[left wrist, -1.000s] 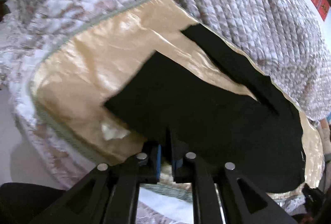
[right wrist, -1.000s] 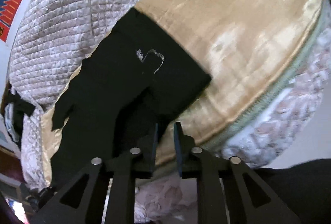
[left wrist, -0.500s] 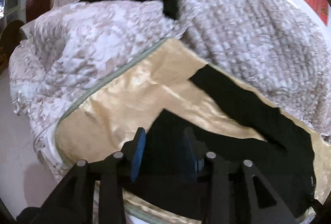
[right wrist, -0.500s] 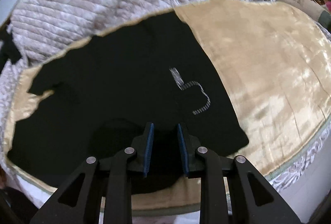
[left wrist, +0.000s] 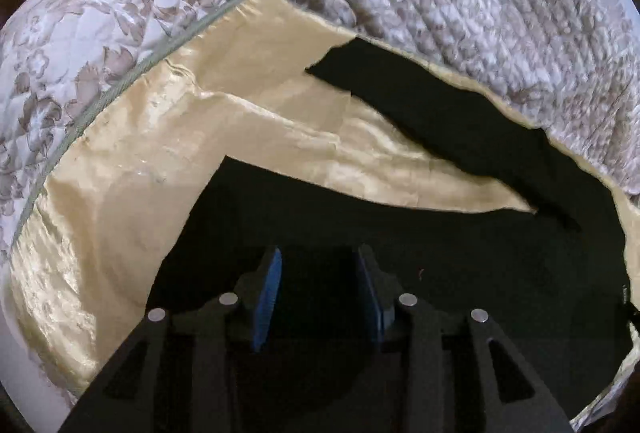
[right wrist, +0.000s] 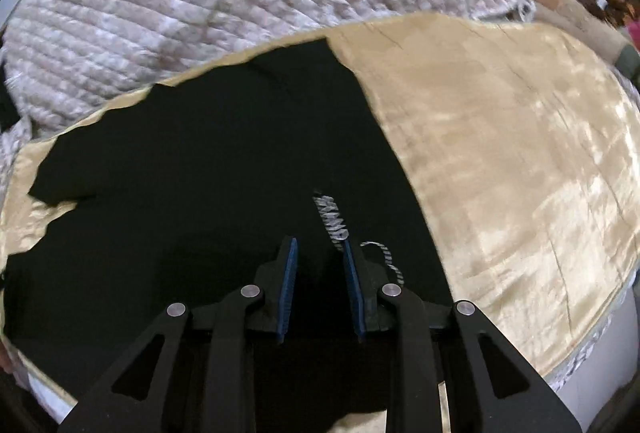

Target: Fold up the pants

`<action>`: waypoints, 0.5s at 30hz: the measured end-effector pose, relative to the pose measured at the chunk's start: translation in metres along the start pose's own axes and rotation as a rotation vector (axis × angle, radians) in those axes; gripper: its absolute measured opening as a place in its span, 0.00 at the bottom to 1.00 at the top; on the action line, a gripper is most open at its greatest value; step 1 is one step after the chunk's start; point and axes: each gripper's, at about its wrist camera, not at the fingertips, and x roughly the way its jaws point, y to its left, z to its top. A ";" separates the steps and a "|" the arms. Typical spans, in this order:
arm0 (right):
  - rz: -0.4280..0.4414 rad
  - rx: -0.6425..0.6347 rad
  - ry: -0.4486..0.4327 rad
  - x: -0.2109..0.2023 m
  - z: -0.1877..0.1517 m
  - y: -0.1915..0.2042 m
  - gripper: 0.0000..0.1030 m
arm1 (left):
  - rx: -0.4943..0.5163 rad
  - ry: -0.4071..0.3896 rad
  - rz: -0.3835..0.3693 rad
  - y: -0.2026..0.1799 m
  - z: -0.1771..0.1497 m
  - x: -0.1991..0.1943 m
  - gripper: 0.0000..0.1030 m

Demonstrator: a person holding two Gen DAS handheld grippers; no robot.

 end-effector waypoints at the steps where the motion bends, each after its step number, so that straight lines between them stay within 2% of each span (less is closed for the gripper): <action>1: 0.002 0.010 -0.007 -0.002 0.000 -0.001 0.23 | 0.007 -0.009 0.018 -0.003 0.000 -0.003 0.40; 2: -0.003 0.015 -0.019 -0.005 0.000 -0.001 0.23 | 0.020 -0.024 0.024 -0.009 -0.001 -0.005 0.40; 5: 0.045 -0.005 -0.037 -0.010 0.001 0.013 0.23 | 0.073 -0.036 -0.034 -0.036 -0.007 -0.010 0.40; 9: 0.161 -0.140 -0.053 -0.021 -0.005 0.059 0.23 | 0.176 -0.026 -0.123 -0.077 -0.019 -0.011 0.41; 12: 0.199 -0.241 -0.048 -0.022 -0.015 0.089 0.23 | 0.251 -0.029 -0.161 -0.097 -0.027 -0.016 0.41; 15: 0.232 -0.305 -0.042 -0.021 -0.022 0.110 0.25 | 0.278 -0.021 -0.185 -0.106 -0.033 -0.017 0.44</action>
